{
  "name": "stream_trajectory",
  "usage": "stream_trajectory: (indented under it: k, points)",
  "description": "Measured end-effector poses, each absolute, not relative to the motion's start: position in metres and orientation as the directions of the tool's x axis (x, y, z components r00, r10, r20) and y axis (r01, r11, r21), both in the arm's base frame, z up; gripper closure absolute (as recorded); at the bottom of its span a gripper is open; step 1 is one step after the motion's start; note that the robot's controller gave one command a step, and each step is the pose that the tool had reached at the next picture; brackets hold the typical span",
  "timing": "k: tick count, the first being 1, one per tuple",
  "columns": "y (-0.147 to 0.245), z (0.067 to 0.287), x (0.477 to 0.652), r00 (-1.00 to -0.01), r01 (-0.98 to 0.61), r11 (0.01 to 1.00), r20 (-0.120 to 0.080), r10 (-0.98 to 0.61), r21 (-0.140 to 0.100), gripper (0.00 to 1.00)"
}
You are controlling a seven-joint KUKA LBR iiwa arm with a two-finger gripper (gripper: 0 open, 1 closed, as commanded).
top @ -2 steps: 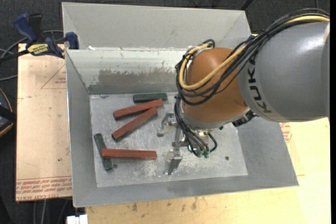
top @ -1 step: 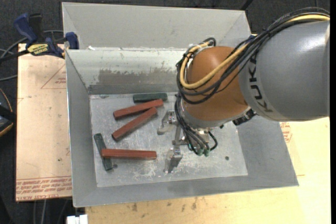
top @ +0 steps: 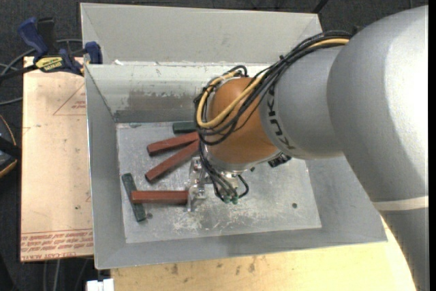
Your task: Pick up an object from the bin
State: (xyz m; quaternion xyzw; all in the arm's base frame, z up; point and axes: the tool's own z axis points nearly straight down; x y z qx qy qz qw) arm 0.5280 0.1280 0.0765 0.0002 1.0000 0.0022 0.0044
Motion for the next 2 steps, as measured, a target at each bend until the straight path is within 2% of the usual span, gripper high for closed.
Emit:
stream_trajectory:
  k: [1, 2]
  points:
    - [0.128, 0.076, 0.528, -1.000, 0.001, 1.000, -0.009, 0.001, 0.005, 1.00]
    - [0.117, 0.205, 0.544, -1.000, 0.003, 1.000, -0.001, 0.003, 0.001, 1.00]
